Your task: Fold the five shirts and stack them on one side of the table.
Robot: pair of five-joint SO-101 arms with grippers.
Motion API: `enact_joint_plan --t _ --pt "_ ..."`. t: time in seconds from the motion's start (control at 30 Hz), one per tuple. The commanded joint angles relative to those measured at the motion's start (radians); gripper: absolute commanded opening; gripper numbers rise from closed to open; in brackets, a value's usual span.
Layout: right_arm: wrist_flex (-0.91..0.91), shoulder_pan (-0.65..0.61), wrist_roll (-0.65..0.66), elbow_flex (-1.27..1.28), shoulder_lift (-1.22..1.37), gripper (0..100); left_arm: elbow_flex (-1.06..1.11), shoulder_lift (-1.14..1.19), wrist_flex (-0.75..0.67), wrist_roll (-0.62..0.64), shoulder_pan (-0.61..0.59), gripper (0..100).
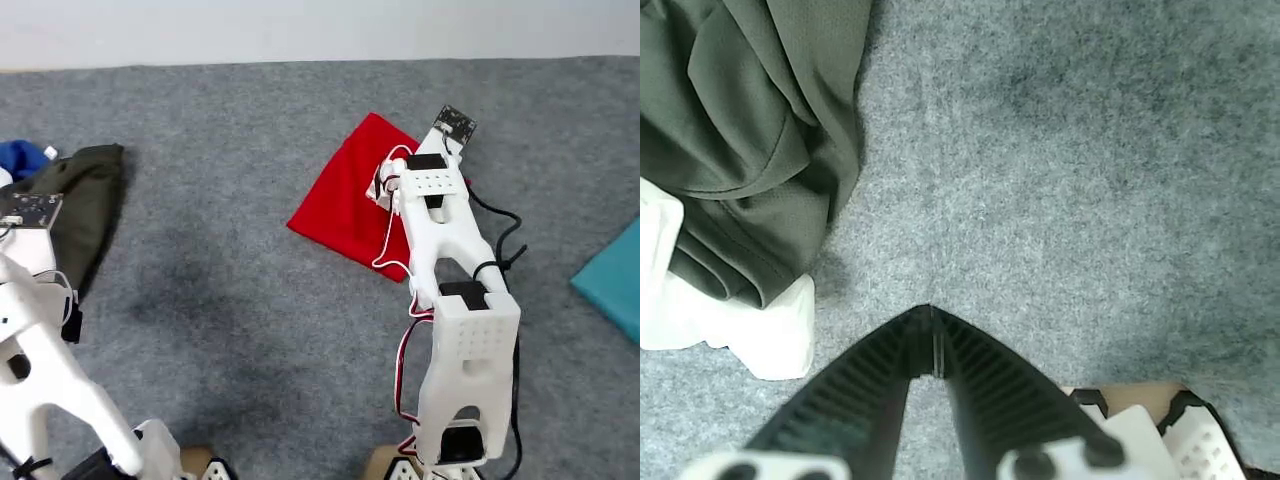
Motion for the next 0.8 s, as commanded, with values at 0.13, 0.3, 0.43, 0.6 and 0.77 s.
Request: enact_joint_plan --t 0.13,0.3,0.43,0.6,0.77 --pt "-0.012 -0.005 -0.005 -0.032 0.021 13.2 -0.004 -0.034 0.021 0.008 0.006 0" --pt "-0.010 -0.004 -0.005 -0.032 0.021 2.2 -0.004 -0.034 0.021 0.008 0.008 0" --pt "0.018 0.015 -0.006 -0.038 0.005 0.9 -0.004 -0.034 0.021 0.008 0.008 0" --pt "0.105 0.074 0.000 -0.054 -0.074 0.9 -0.004 -0.034 0.021 0.008 0.008 0" --pt "0.183 0.150 0.095 -0.055 -0.188 0.9 -0.004 -0.034 0.021 0.009 0.008 0"
